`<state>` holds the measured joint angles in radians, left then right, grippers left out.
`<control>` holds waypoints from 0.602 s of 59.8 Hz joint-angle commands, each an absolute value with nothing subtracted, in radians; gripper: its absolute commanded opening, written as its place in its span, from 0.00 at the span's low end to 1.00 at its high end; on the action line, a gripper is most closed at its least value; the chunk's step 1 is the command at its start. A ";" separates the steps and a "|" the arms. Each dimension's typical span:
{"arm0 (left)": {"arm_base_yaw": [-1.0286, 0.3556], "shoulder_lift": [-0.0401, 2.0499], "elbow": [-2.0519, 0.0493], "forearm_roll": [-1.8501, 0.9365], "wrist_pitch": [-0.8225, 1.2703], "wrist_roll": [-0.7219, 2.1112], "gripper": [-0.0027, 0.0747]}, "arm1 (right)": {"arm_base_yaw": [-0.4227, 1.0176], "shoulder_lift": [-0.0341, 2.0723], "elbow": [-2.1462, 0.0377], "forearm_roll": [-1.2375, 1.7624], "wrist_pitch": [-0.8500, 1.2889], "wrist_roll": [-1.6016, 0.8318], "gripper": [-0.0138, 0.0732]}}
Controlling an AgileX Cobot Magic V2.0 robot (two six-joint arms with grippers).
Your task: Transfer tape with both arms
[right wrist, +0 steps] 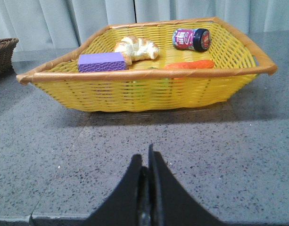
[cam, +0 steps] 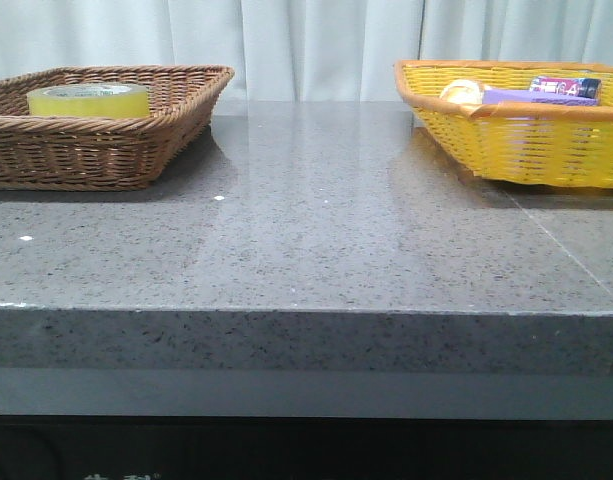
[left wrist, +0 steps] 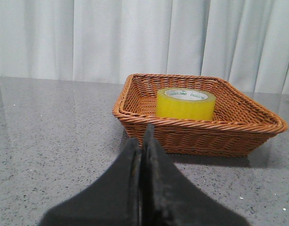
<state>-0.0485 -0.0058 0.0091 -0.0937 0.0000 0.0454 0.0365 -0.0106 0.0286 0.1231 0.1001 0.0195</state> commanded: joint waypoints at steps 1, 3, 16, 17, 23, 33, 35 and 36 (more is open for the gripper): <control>-0.048 -0.023 0.048 -0.094 -0.080 0.034 0.01 | 0.030 -0.037 0.002 0.121 0.008 0.019 0.08; -0.048 -0.023 0.048 -0.094 -0.080 0.034 0.01 | 0.030 -0.037 0.002 0.121 0.008 0.019 0.08; -0.048 -0.023 0.048 -0.094 -0.080 0.034 0.01 | 0.030 -0.037 0.002 0.121 0.008 0.019 0.08; -0.048 -0.023 0.048 -0.094 -0.080 0.034 0.01 | 0.030 -0.037 0.002 0.121 0.008 0.019 0.08; -0.048 -0.023 0.048 -0.094 -0.080 0.034 0.01 | 0.029 -0.037 0.002 0.121 -0.019 0.019 0.08; -0.048 -0.023 0.048 -0.094 -0.080 0.034 0.01 | 0.029 -0.037 0.002 0.117 -0.077 0.019 0.08; -0.048 -0.023 0.048 -0.094 -0.080 0.034 0.01 | 0.029 -0.037 0.002 0.114 -0.079 0.019 0.08; -0.048 -0.023 0.048 -0.094 -0.080 0.034 0.01 | 0.029 -0.037 0.002 0.112 -0.079 0.019 0.08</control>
